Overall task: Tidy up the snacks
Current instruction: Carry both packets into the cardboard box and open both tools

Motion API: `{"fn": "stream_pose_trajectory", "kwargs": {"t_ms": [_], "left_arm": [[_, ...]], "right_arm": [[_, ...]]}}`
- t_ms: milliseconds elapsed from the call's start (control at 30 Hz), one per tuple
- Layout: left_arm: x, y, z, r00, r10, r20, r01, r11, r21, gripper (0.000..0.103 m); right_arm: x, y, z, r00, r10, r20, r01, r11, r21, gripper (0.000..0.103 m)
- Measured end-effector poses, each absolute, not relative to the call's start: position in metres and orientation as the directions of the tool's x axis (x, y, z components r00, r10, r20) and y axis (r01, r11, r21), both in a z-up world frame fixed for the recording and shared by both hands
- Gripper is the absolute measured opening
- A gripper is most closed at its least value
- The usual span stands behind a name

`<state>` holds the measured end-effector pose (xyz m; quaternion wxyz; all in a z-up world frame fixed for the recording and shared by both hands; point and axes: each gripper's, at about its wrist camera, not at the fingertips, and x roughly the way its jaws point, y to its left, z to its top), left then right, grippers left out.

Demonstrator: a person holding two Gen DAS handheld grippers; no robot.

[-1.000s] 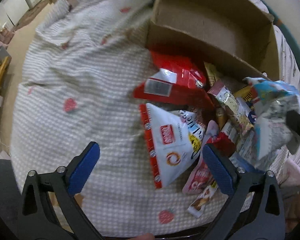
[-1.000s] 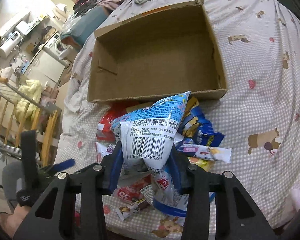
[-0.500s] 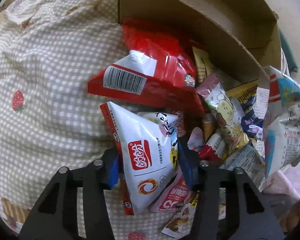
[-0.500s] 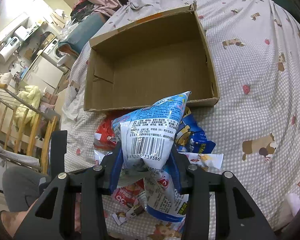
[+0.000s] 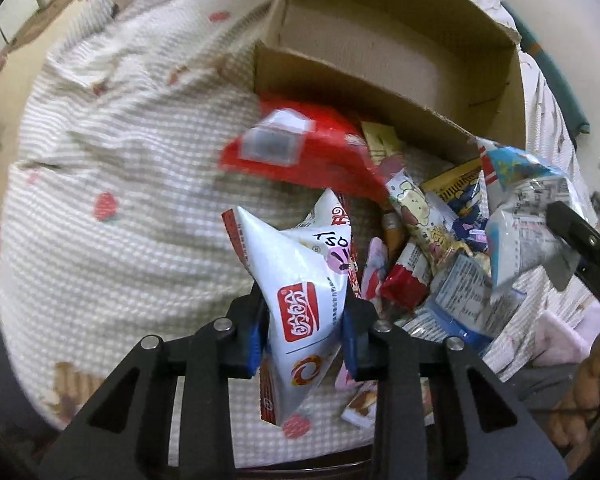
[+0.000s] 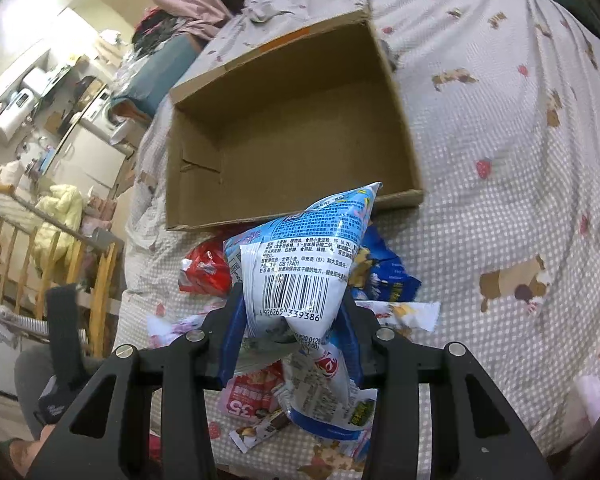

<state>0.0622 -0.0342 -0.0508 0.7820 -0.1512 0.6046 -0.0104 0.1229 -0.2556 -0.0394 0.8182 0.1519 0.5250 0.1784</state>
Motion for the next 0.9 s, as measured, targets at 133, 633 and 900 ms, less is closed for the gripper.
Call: {"fn": "stream_pose_trajectory", "kwargs": {"t_ms": [133,633,900], "left_arm": [[0.051,-0.029,-0.03,0.299,-0.175,-0.938,-0.165,0.959,-0.232,0.026],[0.051,-0.003,0.014,0.432,-0.146,-0.89,-0.106,0.972,-0.211,0.025],[0.09,0.001,0.037,0.499,-0.135,-0.856,-0.057,0.98,-0.188,0.025]], "right_arm": [[0.121,-0.262,-0.036,0.414,0.384,-0.825,-0.107,0.921,0.374,0.044],[0.112,-0.29,-0.023,0.495,0.25,-0.832,-0.047,0.964,0.261,0.044],[0.121,-0.294,-0.002,0.543,0.244,-0.804,-0.054,0.965,0.256,0.044]]}}
